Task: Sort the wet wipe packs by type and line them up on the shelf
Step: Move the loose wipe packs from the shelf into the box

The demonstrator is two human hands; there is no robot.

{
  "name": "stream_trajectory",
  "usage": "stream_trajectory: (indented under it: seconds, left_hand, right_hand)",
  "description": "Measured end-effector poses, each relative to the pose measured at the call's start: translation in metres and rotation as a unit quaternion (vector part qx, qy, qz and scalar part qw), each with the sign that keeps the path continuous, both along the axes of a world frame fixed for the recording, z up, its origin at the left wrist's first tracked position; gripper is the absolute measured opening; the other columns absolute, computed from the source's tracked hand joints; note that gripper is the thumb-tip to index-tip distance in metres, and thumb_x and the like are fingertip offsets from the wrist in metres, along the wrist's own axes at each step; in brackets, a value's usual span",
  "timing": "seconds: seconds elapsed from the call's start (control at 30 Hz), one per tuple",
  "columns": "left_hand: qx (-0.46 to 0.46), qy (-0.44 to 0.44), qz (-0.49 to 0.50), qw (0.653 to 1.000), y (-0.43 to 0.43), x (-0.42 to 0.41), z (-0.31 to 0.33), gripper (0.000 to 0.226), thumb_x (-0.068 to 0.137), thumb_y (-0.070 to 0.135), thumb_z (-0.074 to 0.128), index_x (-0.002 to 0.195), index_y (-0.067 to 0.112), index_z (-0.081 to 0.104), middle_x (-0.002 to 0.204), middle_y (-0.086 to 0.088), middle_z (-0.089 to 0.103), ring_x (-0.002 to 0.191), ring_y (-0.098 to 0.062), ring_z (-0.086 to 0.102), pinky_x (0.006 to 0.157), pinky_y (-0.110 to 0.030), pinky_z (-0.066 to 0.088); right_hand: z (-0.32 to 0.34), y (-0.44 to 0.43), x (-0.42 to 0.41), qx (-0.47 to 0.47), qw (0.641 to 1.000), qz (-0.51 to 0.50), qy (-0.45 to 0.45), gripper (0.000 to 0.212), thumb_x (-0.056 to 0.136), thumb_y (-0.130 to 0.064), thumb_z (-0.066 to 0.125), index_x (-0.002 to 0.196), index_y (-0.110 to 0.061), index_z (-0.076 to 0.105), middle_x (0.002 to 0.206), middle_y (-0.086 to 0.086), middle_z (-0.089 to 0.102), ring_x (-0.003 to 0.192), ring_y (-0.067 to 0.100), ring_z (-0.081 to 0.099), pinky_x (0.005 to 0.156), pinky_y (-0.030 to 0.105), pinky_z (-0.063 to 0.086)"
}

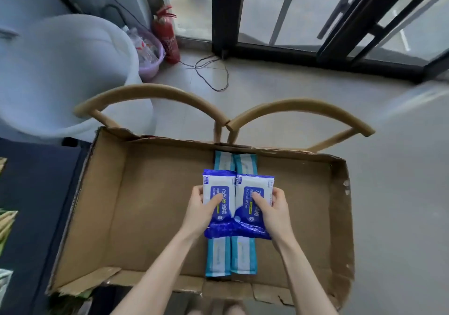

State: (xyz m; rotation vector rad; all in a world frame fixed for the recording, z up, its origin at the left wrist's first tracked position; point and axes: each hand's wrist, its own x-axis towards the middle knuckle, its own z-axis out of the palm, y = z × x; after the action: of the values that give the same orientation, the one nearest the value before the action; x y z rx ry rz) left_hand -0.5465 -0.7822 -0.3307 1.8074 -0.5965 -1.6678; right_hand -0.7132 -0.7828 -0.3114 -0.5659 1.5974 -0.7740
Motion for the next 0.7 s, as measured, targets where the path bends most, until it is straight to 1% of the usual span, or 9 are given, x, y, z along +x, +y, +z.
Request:
stream_trajectory:
  seconds: [0.1,0.23,0.37,0.43,0.47,0.53,0.6,0.63,0.7]
  left_hand:
    - [0.011,-0.013,-0.001,1.0,-0.03,-0.006,-0.048,0.024,0.087,0.019,0.066,0.104,0.017,0.051,0.097,0.0,0.067,0.074,-0.005,0.069,0.059,-0.02,0.054]
    - [0.013,-0.032,0.006,0.999,-0.062,-0.017,-0.116,0.017,0.087,0.017,0.067,0.096,0.021,0.052,0.093,0.001,0.067,0.069,-0.001,0.068,0.054,-0.016,0.052]
    - [-0.007,-0.04,0.03,0.999,-0.088,-0.027,-0.162,0.02,0.088,0.018,0.064,0.104,0.02,0.052,0.092,0.006,0.066,0.068,0.003,0.067,0.052,-0.013,0.05]
    - [-0.033,-0.05,0.023,0.998,-0.096,-0.03,-0.18,0.02,0.089,0.02,0.063,0.107,0.02,0.054,0.094,0.007,0.066,0.072,0.002,0.067,0.055,-0.013,0.051]
    - [-0.048,-0.056,0.018,0.997,-0.098,-0.032,-0.188,0.02,0.089,0.023,0.063,0.107,0.022,0.055,0.098,0.005,0.067,0.078,0.0,0.067,0.06,-0.016,0.053]
    - [-0.073,-0.137,-0.02,0.988,-0.1,-0.033,-0.21,0.028,0.089,0.037,0.062,0.114,0.025,0.057,0.112,0.003,0.06,0.1,-0.006,0.059,0.085,-0.031,0.053]
    - [-0.069,-0.258,-0.072,0.961,-0.097,-0.036,-0.228,0.051,0.088,0.054,0.054,0.129,0.025,0.049,0.124,0.003,0.043,0.116,-0.009,0.038,0.105,-0.039,0.034]
    - [-0.064,-0.296,-0.085,0.949,-0.096,-0.037,-0.232,0.061,0.086,0.06,0.047,0.136,0.025,0.043,0.131,0.002,0.038,0.121,-0.011,0.033,0.108,-0.039,0.027]
    - [-0.08,-0.305,-0.101,0.944,-0.093,-0.039,-0.238,0.07,0.084,0.061,0.038,0.143,0.023,0.035,0.139,0.002,0.037,0.127,-0.013,0.03,0.108,-0.037,0.024]
  right_hand:
    - [-0.049,-0.028,-0.003,0.019,1.0,-0.015,0.006,0.028,0.09,-0.013,0.062,0.112,-0.013,0.045,0.101,0.003,0.065,0.079,0.009,0.069,0.057,0.019,0.054]
    - [-0.121,-0.057,-0.007,0.034,0.999,-0.021,0.023,0.026,0.089,-0.012,0.064,0.109,-0.015,0.047,0.105,0.008,0.066,0.085,0.015,0.069,0.061,0.021,0.056]
    - [-0.174,-0.085,-0.013,0.017,0.999,-0.029,0.025,0.025,0.089,-0.011,0.063,0.107,-0.019,0.048,0.101,0.004,0.067,0.082,0.012,0.069,0.061,0.022,0.056]
    - [-0.195,-0.094,-0.014,0.002,0.999,-0.023,0.041,0.022,0.089,-0.017,0.064,0.103,-0.026,0.05,0.103,0.002,0.066,0.088,0.012,0.068,0.069,0.027,0.058]
    - [-0.207,-0.097,-0.015,-0.007,0.997,-0.006,0.071,0.019,0.089,-0.023,0.064,0.102,-0.029,0.051,0.108,0.002,0.063,0.095,0.009,0.064,0.077,0.03,0.056]
    - [-0.229,-0.1,-0.015,-0.03,0.981,0.058,0.181,0.02,0.09,-0.03,0.06,0.108,-0.026,0.053,0.122,0.003,0.05,0.108,0.002,0.048,0.095,0.031,0.045]
    - [-0.245,-0.1,-0.013,-0.051,0.954,0.111,0.273,0.036,0.094,-0.036,0.052,0.124,-0.016,0.048,0.133,0.005,0.04,0.118,0.011,0.036,0.103,0.036,0.035]
    - [-0.251,-0.099,-0.011,-0.056,0.943,0.126,0.304,0.047,0.095,-0.041,0.046,0.133,-0.012,0.042,0.137,0.007,0.038,0.122,0.017,0.034,0.106,0.039,0.032]
    - [-0.258,-0.097,-0.009,-0.063,0.93,0.146,0.331,0.064,0.092,-0.047,0.036,0.143,-0.009,0.03,0.141,0.009,0.04,0.127,0.023,0.033,0.108,0.042,0.029]
